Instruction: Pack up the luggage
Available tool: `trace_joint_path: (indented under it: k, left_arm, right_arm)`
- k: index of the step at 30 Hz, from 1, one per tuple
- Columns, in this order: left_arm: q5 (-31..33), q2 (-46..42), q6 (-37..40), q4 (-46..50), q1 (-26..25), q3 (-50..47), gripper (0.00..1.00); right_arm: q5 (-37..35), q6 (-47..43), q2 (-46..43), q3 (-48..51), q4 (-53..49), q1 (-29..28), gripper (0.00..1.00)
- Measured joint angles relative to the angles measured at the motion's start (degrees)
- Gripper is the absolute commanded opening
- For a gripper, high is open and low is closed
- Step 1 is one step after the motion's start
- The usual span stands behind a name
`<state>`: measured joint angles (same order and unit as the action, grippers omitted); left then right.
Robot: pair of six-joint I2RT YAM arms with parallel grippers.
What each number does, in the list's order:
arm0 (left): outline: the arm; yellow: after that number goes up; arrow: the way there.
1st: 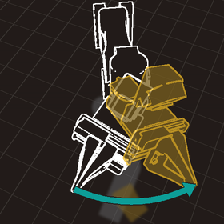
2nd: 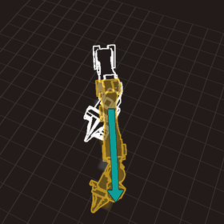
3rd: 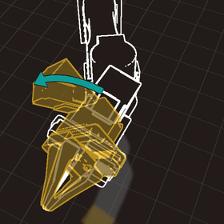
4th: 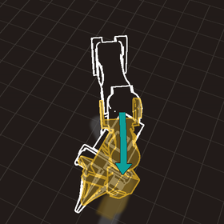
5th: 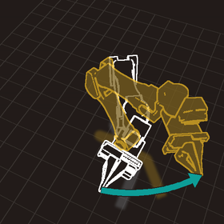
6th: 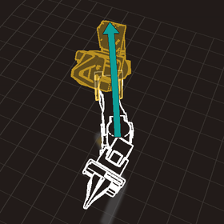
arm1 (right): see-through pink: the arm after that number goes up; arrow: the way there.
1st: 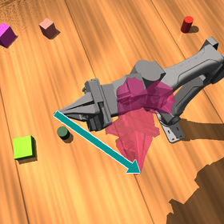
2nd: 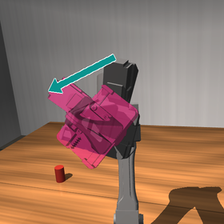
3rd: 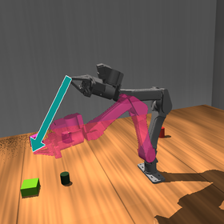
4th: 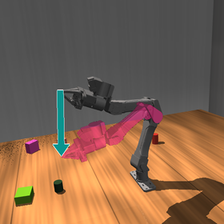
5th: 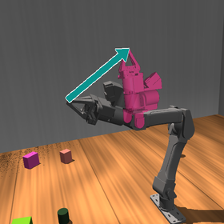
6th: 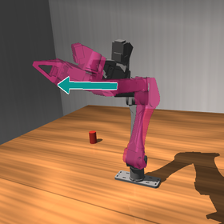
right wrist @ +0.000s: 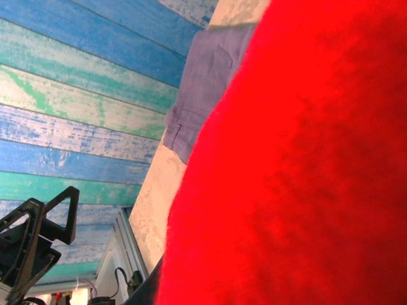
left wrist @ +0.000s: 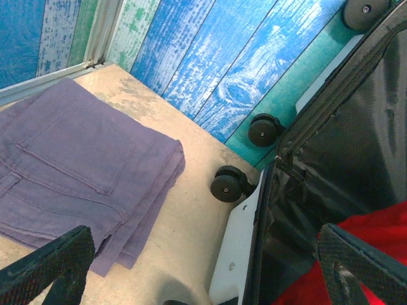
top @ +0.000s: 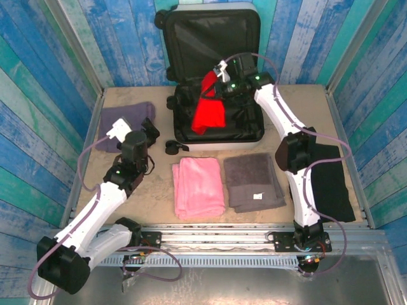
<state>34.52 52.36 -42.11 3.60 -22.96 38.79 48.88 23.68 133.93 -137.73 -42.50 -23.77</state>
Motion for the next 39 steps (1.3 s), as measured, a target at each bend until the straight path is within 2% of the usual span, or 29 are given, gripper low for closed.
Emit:
trace_joint_path:
  k: [9, 14, 18, 24, 27, 29, 32, 36, 39]
  left_arm:
    - [1.7, -4.9, 0.0, 2.7, 0.0, -0.1, 0.93]
    - [0.9, -7.1, 1.4, 2.7, 0.0, -0.1, 0.93]
    - [-2.5, -4.6, 3.6, 2.4, 0.0, 0.4, 0.93]
    - [-8.7, -0.3, 6.6, 1.6, 0.0, 1.2, 0.94]
    - [-11.5, 1.3, 7.8, 0.7, 0.0, 1.3, 0.95]
    - [-13.4, 2.4, 8.8, 0.3, 0.0, 1.4, 0.96]
    - [-14.8, 3.7, 10.3, -0.1, -0.3, 1.7, 0.96]
    - [-15.1, 4.8, 12.2, -0.2, -1.7, 1.8, 0.97]
    - [-14.9, 6.0, 13.7, -0.2, -3.0, 2.3, 0.98]
  right_arm:
    - [6.5, -2.3, 1.3, -3.7, -0.7, -3.7, 0.00]
    - [6.4, -3.5, 0.7, 0.8, -0.4, -2.7, 0.00]
    - [1.1, -5.6, 2.3, 2.3, -4.9, 0.9, 0.00]
    - [-12.2, -11.2, 11.8, -5.0, -15.2, 4.8, 0.03]
    - [-19.6, -12.9, 14.0, -4.9, -18.6, 4.4, 0.15]
    - [-24.5, -13.9, 14.0, -4.9, -20.0, 3.8, 0.36]
    - [-31.3, -14.9, 13.9, -5.7, -21.1, 3.0, 0.57]
    - [-41.4, -15.3, 13.4, -5.8, -23.1, 2.3, 0.72]
    - [-48.6, -15.4, 11.4, -5.2, -23.9, 2.2, 0.77]
